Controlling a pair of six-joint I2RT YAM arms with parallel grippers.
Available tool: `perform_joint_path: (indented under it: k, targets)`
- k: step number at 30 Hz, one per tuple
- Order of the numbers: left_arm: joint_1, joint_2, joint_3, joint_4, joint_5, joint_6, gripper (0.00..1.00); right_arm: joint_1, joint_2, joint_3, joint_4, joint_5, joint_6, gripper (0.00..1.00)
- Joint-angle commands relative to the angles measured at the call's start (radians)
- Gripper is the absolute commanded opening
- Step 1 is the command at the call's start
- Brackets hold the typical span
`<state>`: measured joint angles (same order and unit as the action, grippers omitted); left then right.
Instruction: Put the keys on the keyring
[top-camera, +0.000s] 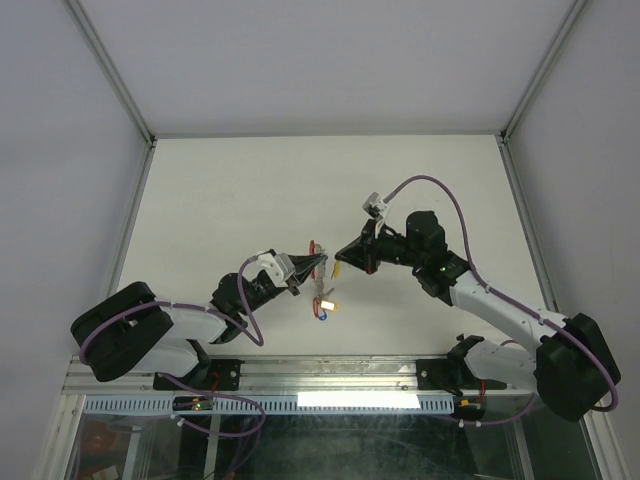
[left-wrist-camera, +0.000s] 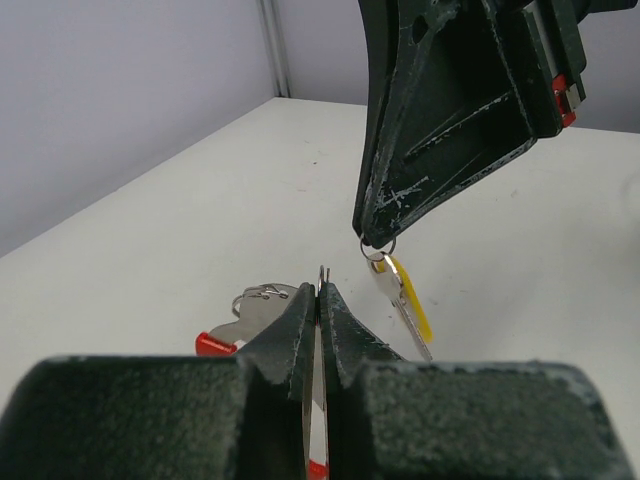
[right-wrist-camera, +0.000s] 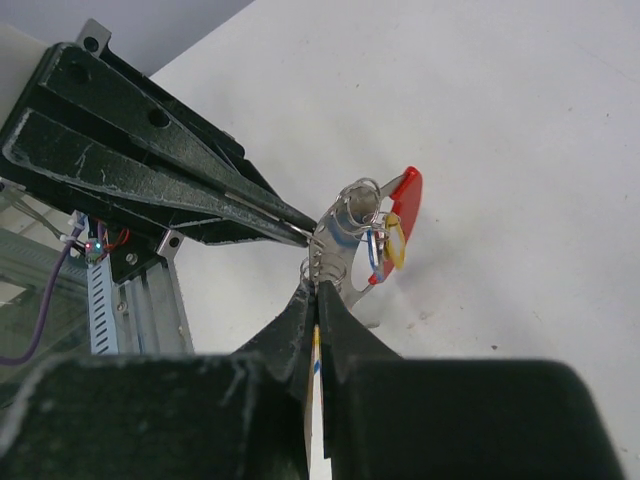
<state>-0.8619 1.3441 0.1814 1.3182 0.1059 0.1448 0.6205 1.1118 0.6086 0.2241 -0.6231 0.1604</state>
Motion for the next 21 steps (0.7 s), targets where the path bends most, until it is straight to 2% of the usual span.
perform_joint_path:
  k: [1,21]
  targets:
    - [0.011,0.001,0.004,0.094,-0.008,-0.019,0.0,0.015,0.018,-0.011,0.168,0.017,0.062,0.0]
    - [0.01,-0.019,-0.005,0.108,-0.083,-0.068,0.0,0.031,0.077,-0.066,0.386,0.024,0.203,0.0]
